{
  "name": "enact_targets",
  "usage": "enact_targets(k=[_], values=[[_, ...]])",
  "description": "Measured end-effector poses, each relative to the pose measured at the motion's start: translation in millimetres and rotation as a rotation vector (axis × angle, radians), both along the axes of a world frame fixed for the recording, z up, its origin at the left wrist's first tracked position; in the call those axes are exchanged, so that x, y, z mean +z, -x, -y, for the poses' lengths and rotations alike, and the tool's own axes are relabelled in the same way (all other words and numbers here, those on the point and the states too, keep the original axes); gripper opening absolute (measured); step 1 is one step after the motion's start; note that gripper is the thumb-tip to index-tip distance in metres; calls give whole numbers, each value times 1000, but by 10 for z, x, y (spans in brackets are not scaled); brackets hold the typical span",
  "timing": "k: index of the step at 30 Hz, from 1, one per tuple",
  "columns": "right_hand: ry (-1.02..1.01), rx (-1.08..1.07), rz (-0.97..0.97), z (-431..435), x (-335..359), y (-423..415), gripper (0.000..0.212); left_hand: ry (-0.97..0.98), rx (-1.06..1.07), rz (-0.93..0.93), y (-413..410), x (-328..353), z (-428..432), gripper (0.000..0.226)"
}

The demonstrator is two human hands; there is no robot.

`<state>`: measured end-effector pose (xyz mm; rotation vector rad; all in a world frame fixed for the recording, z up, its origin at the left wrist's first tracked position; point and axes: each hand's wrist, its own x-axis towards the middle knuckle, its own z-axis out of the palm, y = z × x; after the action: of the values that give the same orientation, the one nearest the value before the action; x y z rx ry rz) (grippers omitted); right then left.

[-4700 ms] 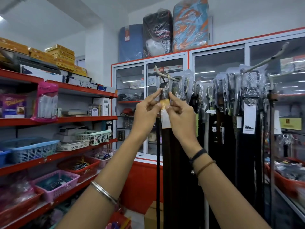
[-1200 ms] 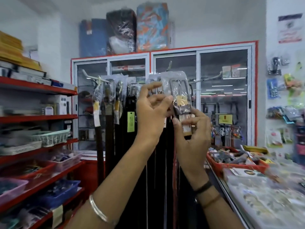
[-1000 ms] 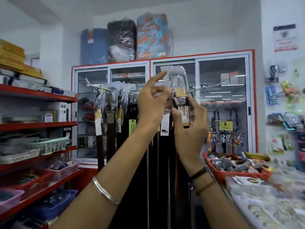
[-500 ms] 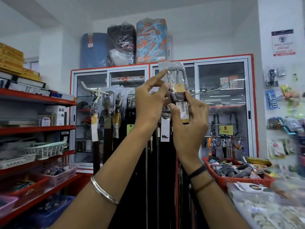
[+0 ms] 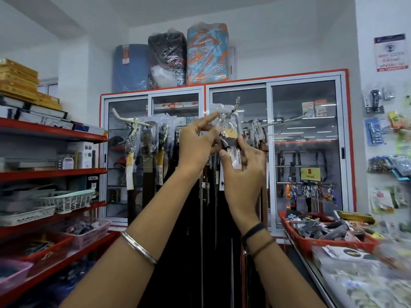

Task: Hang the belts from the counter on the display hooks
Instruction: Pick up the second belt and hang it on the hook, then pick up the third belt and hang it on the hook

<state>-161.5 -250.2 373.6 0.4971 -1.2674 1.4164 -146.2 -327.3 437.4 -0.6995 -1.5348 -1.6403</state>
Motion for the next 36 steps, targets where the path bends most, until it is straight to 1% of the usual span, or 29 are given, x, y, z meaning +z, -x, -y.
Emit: enact_targets(k=[5, 7, 9, 12, 15, 18, 21, 27, 31, 36], values=[[-96, -15, 31, -51, -39, 77, 52, 98, 107, -30, 58, -49, 43, 39], [-164, 8, 42, -117, -76, 84, 51, 155, 188, -52, 56, -128, 43, 39], [-221, 8, 36, -204, -140, 66, 46, 205, 301, -87, 18, -266, 10, 34], [-275, -74, 17, -378, -283, -27, 38, 224, 448, -193, -96, -556, -86, 28], [-336, -187, -1, -636, -482, -174, 33, 217, 450, -299, -239, -910, -247, 23], [-387, -292, 2, -987, -758, -336, 31, 222, 385, -315, -347, -1299, -492, 20], [-387, -361, 103, -1410, -1101, -513, 31, 197, 268, -256, -445, -1705, -851, 17], [-346, -427, 444, -2299, -1863, -887, 27, 230, 17, -37, -551, -2537, -1687, 12], [-312, -539, 692, -3045, -2439, -1165, 25, 255, -169, 136, -589, -3062, -2336, 13], [-258, -708, 970, -3942, -2998, -1413, 25, 389, -394, 339, -678, -3562, -3160, 12]])
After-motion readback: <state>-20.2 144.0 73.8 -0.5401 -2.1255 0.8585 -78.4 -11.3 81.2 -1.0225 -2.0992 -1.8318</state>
